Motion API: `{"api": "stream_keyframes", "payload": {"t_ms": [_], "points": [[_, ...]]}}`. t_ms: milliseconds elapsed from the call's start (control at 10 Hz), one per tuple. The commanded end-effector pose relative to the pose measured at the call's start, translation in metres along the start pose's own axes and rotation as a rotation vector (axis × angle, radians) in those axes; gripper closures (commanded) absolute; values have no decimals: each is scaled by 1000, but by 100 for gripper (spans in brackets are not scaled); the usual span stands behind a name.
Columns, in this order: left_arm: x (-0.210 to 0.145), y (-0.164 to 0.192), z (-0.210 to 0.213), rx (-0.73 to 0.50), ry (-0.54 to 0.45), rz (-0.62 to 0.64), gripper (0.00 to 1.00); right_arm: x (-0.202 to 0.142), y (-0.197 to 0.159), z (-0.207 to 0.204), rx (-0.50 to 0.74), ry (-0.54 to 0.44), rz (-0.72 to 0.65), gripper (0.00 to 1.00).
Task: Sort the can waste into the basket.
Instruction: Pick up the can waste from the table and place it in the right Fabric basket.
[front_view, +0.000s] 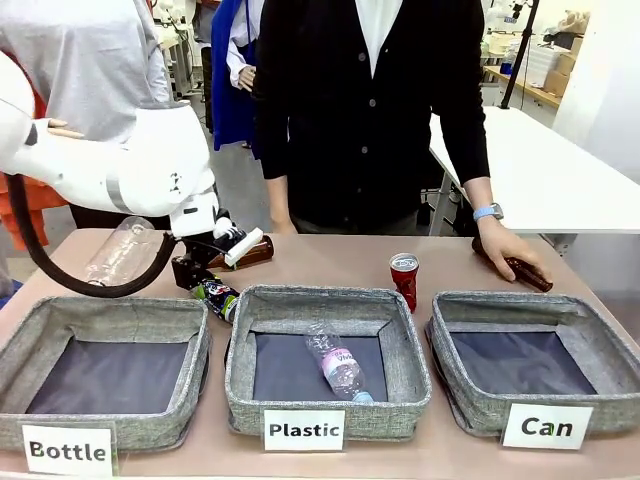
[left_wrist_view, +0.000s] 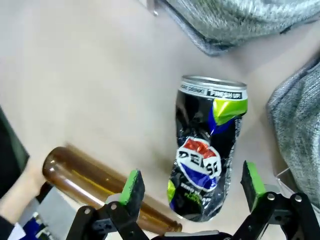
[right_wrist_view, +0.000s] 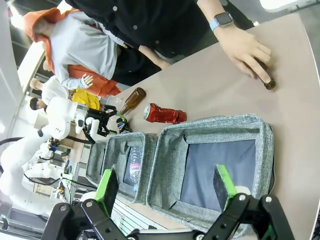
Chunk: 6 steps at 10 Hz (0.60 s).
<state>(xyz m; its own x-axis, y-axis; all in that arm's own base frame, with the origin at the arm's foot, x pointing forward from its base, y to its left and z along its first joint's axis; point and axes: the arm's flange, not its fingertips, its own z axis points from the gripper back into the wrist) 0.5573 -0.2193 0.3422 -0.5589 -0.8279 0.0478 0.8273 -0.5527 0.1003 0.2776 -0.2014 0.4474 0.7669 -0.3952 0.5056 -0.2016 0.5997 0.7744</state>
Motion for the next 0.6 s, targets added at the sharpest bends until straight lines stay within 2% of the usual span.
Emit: {"api": "stream_keyframes", "payload": {"t_ms": [0,200,400,500], "points": [[3,16,-6,-88,19,0,0,4,-1,-1,22,-22,25,0],[7,19,-20,-178,48,-15,0,4,-1,-1,22,-22,25,0],[8,22,-28,-184,25,-6,0,4,-1,-1,22,-22,25,0],[7,22,-29,-178,14,-20,60,4,-1,-1,22,-22,25,0]]}}
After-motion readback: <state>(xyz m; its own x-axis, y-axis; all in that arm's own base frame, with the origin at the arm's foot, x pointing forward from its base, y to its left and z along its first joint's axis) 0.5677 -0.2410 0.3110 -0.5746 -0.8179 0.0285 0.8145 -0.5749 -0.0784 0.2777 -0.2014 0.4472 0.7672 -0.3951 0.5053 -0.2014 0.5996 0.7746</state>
